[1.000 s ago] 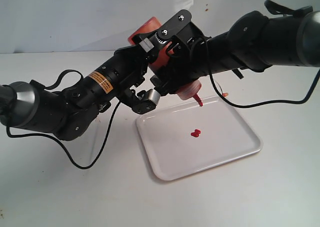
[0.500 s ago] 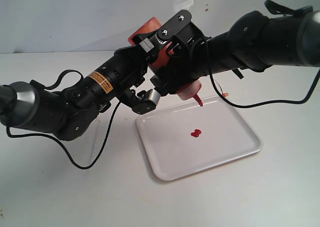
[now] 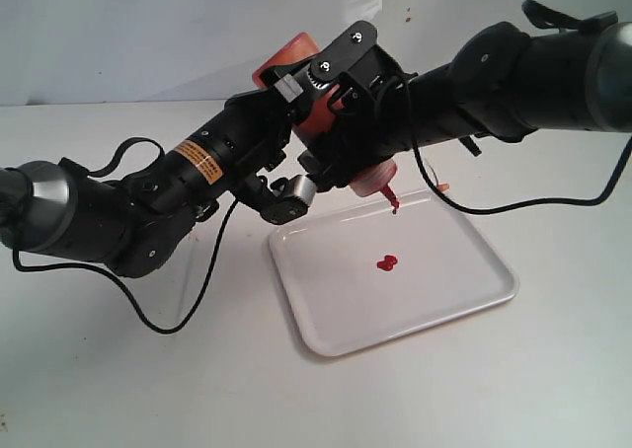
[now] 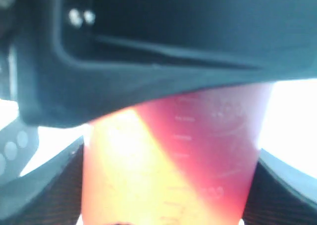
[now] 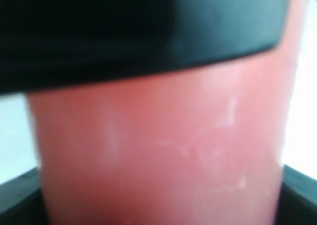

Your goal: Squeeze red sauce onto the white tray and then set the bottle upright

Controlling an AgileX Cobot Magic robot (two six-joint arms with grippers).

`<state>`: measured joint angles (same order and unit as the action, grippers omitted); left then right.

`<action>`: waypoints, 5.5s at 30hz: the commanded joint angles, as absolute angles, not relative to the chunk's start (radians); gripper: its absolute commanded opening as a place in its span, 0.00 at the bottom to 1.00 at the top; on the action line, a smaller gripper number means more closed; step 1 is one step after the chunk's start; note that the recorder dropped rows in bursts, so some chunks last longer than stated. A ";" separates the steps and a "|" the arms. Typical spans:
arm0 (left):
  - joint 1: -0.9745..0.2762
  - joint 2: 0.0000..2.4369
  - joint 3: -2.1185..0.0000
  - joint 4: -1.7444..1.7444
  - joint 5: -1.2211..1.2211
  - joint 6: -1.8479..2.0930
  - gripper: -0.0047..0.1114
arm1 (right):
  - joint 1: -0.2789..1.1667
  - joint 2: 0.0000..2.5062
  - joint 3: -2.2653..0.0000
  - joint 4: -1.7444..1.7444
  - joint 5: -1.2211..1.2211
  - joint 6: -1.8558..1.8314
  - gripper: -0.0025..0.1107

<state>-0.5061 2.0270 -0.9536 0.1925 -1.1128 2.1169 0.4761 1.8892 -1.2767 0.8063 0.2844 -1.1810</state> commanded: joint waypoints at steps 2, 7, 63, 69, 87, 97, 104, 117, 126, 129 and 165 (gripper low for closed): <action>-0.511 2.012 -0.958 0.171 -1.221 2.094 0.04 | 0.469 1.891 -1.281 0.806 0.275 -1.174 0.04; -0.511 2.012 -0.958 0.167 -1.221 2.094 0.04 | 0.469 1.891 -1.281 0.806 0.280 -1.174 0.04; -0.198 1.961 -0.566 0.250 -1.221 0.055 0.04 | 0.070 1.685 -0.950 1.685 0.906 -1.919 0.95; -0.039 1.960 -0.561 0.616 -1.221 -0.257 0.04 | 0.103 1.775 -0.950 1.659 1.061 -1.955 0.95; 0.135 2.076 -0.599 0.792 -1.221 -0.307 0.04 | 0.223 1.877 -0.950 1.571 0.929 -1.989 0.95; 0.135 2.185 -0.693 0.820 -1.221 -0.320 0.04 | 0.223 1.877 -0.950 1.573 0.838 -1.988 0.95; 0.135 2.193 -0.704 0.824 -1.221 -0.340 0.04 | 0.223 1.877 -0.950 1.580 0.732 -1.988 0.95; 0.135 2.193 -0.703 0.877 -1.221 -0.340 0.04 | 0.398 1.877 -0.985 1.744 0.736 -2.144 0.95; 0.135 2.193 -0.703 0.929 -1.221 -0.340 0.04 | 0.529 1.880 -1.130 1.744 0.543 -2.091 0.95; 0.135 2.187 -0.703 0.929 -1.221 -0.340 0.04 | 0.566 1.964 -1.228 1.744 0.535 -1.972 0.95; 0.135 2.187 -0.703 0.944 -1.221 -0.336 0.12 | 0.733 2.319 -1.685 1.744 0.489 -1.959 0.02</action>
